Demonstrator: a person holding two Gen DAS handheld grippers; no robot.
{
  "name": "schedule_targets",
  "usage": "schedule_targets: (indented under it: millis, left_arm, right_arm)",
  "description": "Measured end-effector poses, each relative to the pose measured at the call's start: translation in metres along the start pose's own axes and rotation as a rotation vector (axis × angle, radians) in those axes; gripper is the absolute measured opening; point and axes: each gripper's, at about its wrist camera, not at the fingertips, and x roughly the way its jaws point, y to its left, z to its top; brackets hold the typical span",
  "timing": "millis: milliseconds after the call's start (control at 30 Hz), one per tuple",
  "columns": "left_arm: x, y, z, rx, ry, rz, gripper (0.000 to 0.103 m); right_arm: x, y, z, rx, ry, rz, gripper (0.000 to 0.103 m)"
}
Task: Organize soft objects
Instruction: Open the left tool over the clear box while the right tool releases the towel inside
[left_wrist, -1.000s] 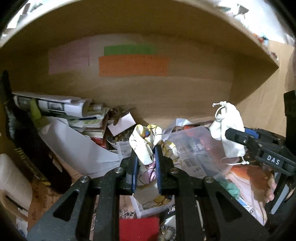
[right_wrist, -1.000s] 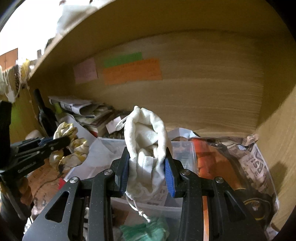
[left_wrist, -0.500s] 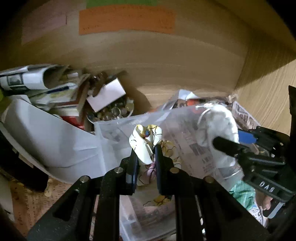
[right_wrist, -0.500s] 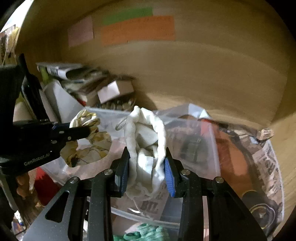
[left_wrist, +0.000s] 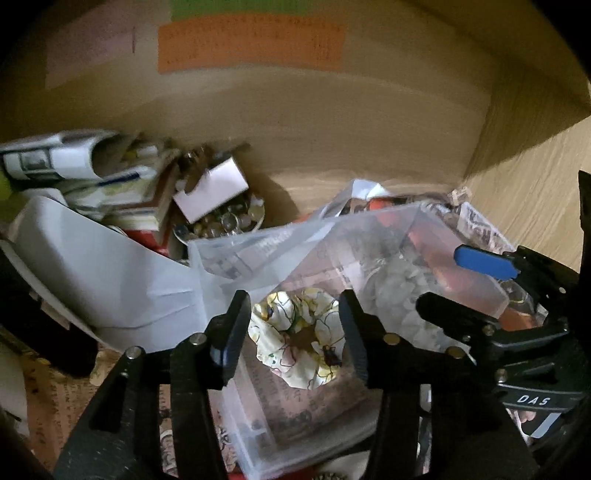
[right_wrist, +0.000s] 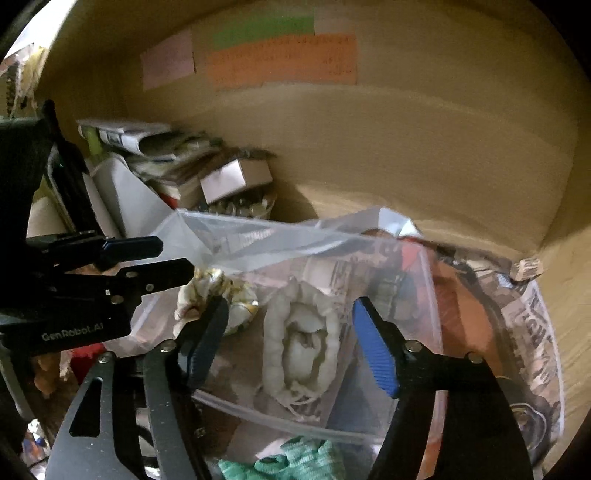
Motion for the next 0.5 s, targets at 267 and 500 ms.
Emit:
schedule_targets:
  millis: [267,500]
  left_arm:
    - [-0.058,0.001,-0.004,0.005,-0.154,0.019,0.078]
    - [-0.097,0.009,-0.02,0.005,-0.232,0.05,0.101]
  right_arm:
    - [-0.052,0.005,0.0,-0.007,-0.136,-0.032,0.081]
    - [-0.087,0.005,-0.01,-0.011,-0.225,-0.078,0.09]
